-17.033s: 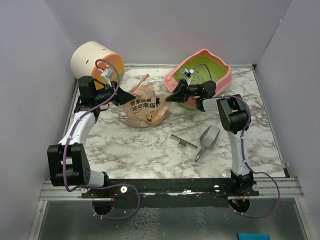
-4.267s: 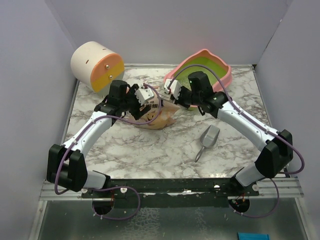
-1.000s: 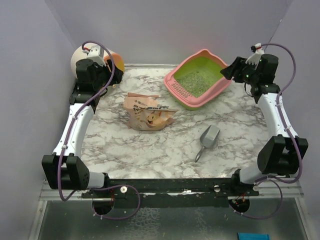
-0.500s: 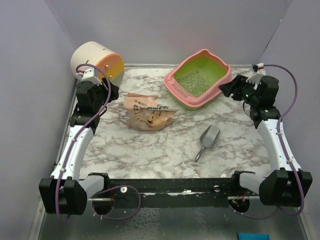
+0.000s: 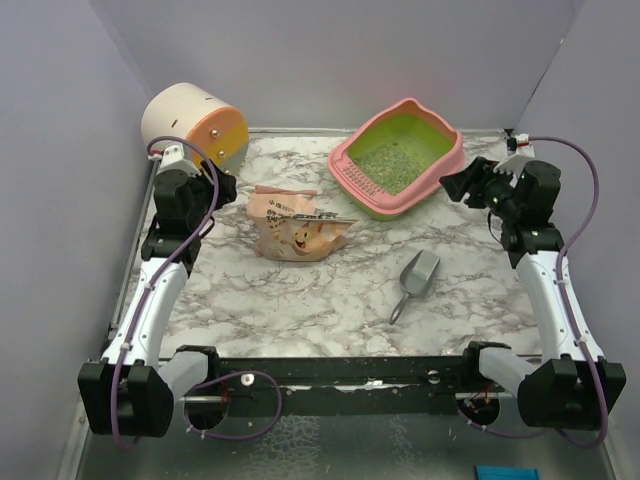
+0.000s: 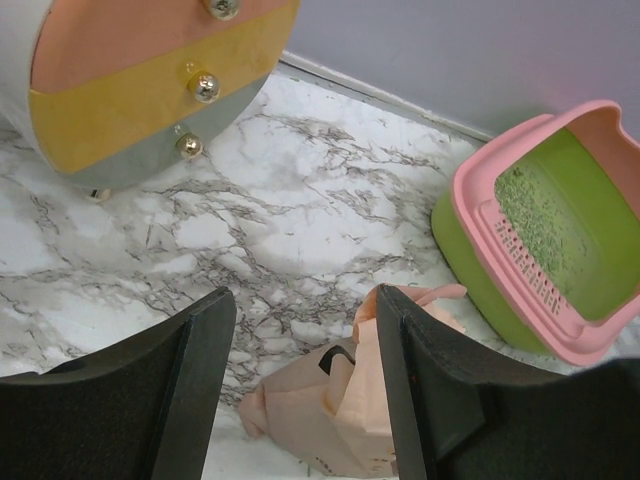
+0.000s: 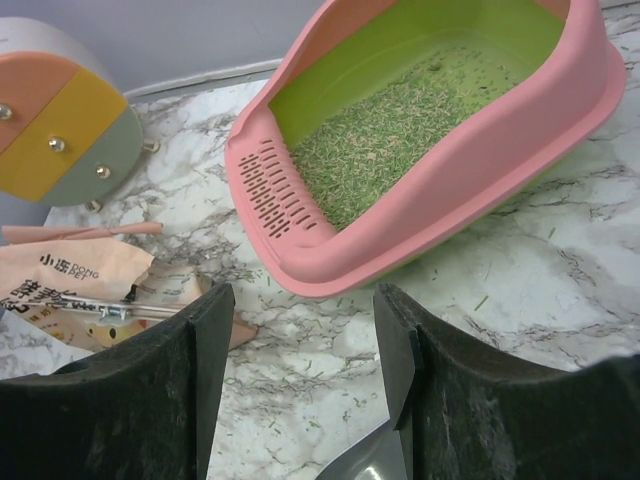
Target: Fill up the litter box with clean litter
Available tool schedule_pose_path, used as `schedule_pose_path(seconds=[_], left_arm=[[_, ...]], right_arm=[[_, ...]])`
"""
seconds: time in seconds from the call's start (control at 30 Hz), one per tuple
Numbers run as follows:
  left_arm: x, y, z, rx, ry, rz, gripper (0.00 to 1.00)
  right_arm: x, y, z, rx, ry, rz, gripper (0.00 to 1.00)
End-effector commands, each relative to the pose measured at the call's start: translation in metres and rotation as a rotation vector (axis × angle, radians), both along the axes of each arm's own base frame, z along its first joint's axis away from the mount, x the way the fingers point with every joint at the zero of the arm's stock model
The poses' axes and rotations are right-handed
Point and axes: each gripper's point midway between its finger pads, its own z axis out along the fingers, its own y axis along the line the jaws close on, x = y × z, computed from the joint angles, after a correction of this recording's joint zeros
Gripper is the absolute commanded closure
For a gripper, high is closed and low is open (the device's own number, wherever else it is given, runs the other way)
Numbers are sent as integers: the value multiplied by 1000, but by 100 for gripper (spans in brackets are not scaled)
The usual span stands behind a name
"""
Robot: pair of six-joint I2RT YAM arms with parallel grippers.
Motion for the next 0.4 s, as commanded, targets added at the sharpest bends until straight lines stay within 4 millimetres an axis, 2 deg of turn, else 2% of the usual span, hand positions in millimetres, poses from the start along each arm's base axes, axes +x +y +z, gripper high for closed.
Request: schedule_pose_path(seconds=[0.0, 0.13, 0.2, 0.27, 0.3, 0.37], left_arm=[[-5, 14, 20, -128, -51, 142, 38], [-14, 25, 32, -170, -85, 215, 38], [-14, 20, 35, -162, -73, 197, 52], [-11, 15, 32, -142, -39, 172, 59], [-8, 14, 29, -136, -23, 167, 60], [-8, 15, 25, -114, -15, 163, 53]], right_arm=[[-10, -2, 6, -16, -22, -9, 42], [-15, 0, 7, -11, -23, -3, 42], [-17, 0, 8, -9, -26, -1, 42], [-19, 0, 9, -9, -27, -2, 42], [-20, 0, 11, -10, -30, -2, 42], [-23, 0, 12, -11, -32, -7, 42]])
